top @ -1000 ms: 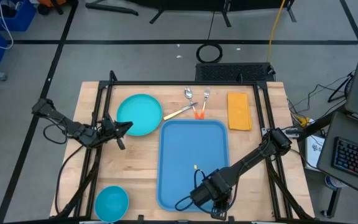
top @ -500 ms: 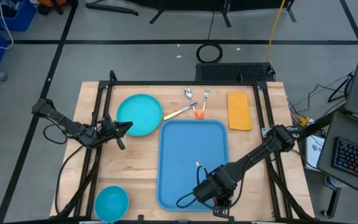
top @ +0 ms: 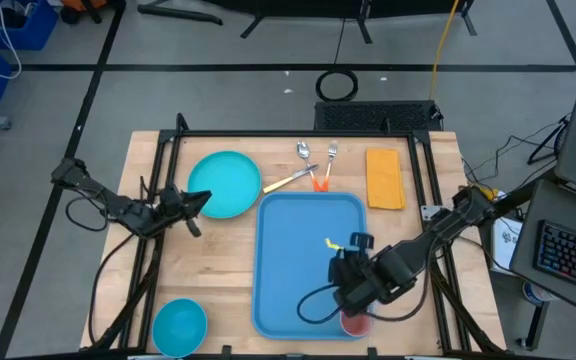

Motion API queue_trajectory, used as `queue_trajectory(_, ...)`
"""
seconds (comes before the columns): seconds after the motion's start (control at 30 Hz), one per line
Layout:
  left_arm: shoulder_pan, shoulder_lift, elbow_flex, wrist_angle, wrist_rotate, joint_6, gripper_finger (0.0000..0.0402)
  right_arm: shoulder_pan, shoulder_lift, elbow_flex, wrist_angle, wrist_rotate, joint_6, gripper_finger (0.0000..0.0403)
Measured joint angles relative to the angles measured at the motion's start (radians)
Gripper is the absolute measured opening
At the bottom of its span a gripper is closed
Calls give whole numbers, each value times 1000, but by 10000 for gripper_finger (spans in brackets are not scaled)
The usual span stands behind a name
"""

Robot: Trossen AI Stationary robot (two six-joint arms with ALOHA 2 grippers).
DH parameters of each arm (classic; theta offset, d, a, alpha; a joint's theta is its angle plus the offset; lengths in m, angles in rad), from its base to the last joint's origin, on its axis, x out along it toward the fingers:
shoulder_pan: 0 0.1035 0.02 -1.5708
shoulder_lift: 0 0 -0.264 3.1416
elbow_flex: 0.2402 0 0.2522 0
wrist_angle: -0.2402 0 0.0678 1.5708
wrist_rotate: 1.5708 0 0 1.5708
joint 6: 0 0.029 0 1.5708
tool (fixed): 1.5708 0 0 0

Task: Set up tray
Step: Put the light blue plate to the bottom of the pink cup on the blue serving tray

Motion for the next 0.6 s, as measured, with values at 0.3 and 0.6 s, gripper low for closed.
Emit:
queue_trajectory(0.3, 13, 6, 21, -115, 157, -105, 37, -20, -257, -408, 438, 154, -211, 123)
queue_trajectory(0.6, 111, 166, 163, -387, 251, -362, 51, -87, -506, -766, 952, 179, -495, 123)
